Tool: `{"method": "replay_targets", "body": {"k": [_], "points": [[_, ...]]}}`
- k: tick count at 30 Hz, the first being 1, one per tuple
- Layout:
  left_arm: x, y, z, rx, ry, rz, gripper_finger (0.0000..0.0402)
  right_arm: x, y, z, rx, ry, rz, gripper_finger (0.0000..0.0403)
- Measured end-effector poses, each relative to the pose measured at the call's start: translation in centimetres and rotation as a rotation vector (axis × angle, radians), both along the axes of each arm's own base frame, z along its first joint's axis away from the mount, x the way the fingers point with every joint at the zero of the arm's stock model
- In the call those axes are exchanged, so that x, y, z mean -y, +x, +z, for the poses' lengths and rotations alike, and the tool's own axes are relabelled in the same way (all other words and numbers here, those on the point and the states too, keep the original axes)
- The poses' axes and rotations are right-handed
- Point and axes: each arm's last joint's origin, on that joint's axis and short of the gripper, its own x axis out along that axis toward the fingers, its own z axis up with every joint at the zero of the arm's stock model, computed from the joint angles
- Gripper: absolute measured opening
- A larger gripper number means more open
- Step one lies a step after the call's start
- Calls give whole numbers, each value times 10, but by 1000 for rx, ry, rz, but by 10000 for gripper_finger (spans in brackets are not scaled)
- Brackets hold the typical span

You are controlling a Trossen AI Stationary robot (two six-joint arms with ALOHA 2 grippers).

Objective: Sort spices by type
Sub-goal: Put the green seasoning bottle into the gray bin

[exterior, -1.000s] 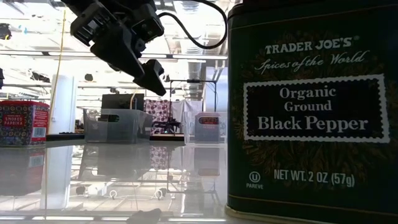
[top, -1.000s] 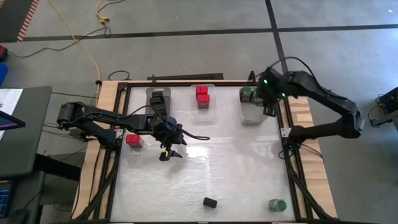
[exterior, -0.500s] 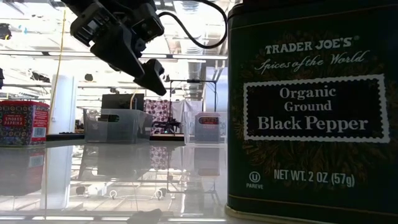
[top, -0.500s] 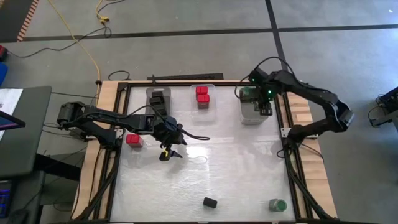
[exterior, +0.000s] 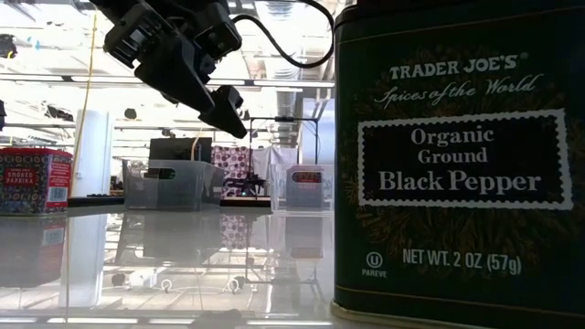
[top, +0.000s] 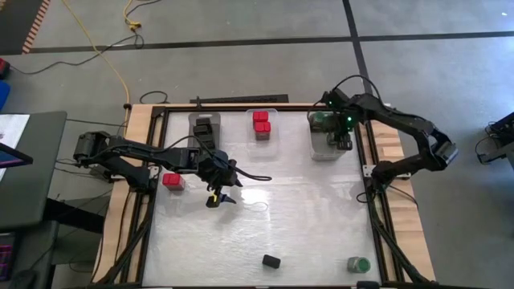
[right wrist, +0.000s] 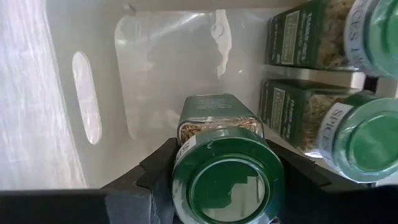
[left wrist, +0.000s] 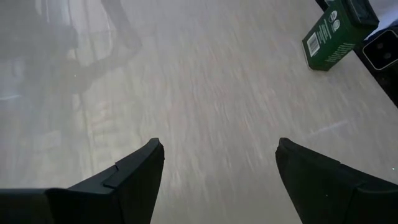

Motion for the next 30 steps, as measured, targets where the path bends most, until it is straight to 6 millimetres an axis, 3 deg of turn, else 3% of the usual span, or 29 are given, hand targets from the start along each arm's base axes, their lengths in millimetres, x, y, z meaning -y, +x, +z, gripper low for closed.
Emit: {"method": "replay_targets", "body": {"k": [11,30], "points": [[0,2,2,35,10,-1,297,2,-3,-15,25,-2,16,221],[0,2,3,41,14,2,297,3,-4,-16,30,-5,19,223]]}}
